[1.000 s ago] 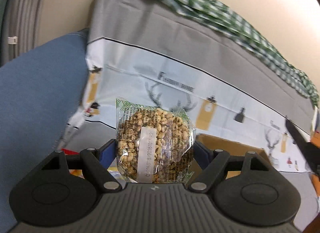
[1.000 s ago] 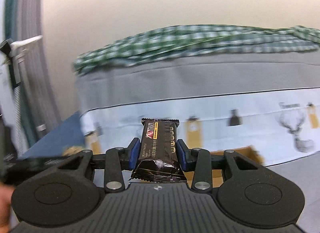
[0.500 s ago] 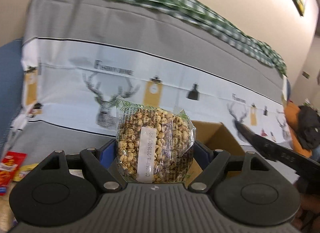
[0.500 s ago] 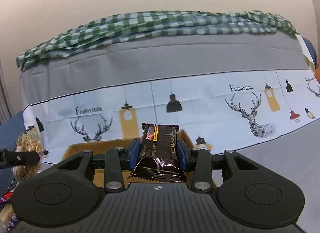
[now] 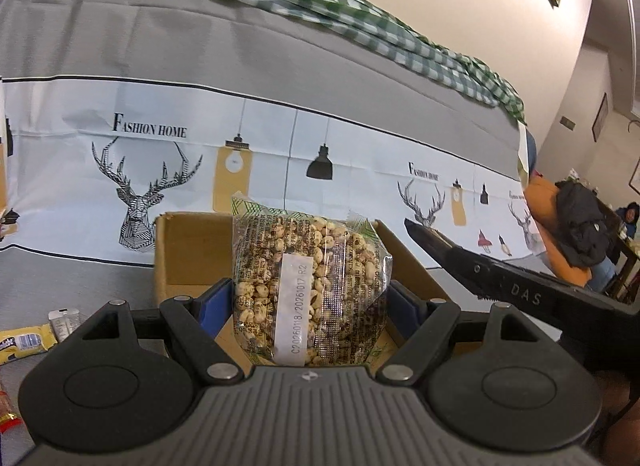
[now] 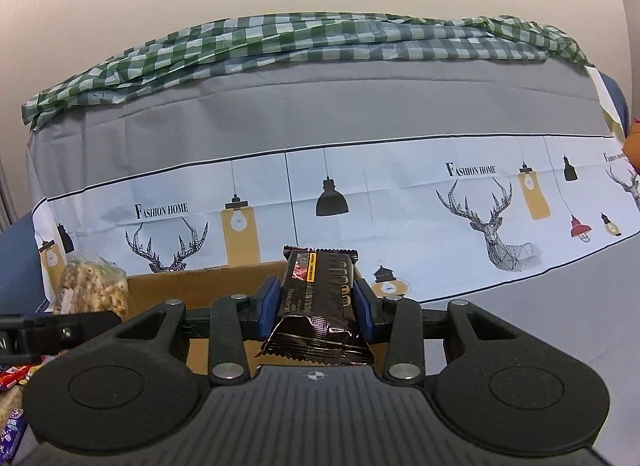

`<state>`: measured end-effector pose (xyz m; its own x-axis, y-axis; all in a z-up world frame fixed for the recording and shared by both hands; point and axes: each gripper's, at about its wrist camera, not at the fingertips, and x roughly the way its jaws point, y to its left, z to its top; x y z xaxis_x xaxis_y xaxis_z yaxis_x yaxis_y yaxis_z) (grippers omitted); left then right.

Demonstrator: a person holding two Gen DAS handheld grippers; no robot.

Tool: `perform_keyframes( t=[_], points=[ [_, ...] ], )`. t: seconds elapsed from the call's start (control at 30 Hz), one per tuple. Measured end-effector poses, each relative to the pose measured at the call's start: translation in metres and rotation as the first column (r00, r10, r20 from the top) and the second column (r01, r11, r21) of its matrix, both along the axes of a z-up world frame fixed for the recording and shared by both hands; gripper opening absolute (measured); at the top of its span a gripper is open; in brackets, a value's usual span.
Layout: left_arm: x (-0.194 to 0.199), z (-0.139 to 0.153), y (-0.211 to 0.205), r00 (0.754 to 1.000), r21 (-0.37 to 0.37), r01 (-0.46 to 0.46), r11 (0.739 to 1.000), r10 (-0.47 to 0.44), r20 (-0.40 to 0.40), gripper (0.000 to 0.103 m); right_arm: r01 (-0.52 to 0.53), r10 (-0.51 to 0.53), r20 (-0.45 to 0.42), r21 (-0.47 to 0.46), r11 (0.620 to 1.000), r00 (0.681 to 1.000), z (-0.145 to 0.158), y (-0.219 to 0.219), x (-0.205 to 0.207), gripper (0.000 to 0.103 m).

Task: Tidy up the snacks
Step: 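Carry the nut bar bag in the left tool and chocolate bar in the right tool toward the box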

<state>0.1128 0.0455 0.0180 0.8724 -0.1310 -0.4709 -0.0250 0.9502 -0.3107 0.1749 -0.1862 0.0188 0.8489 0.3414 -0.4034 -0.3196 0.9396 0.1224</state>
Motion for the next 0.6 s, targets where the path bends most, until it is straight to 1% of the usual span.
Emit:
perform_keyframes(
  t=[0.23,0.33,0.43,0.6],
  points=[
    [-0.0012,-0.0052,-0.0069,1.0,0.025,0.023,0.999,-0.023,-0.007,0.084,0.001,-0.001,-0.011,0.003,1.0,1.0,-0.0027,-0.0008,-0.0015,0.041],
    [0.0003,-0.0067,-0.0092,1.0,0.035,0.028,0.999,-0.027,-0.012,0.084,-0.006,0.006,0.004,0.0,1.0,1.0,-0.0011,0.0012,-0.0041,0.041],
    [0.0003,-0.0067,-0.0099,0.999,0.037,0.033,0.999,-0.033,-0.009,0.084,-0.011,0.011,0.019,-0.007,1.0,1.0,-0.0001,0.0022,-0.0059,0.041],
    [0.0,-0.0062,-0.0088,0.999,0.038,0.033,0.999,-0.033,-0.003,0.084,-0.019,0.019,0.009,-0.012,1.0,1.0,-0.0025,0.003,-0.005,0.041]
  ],
)
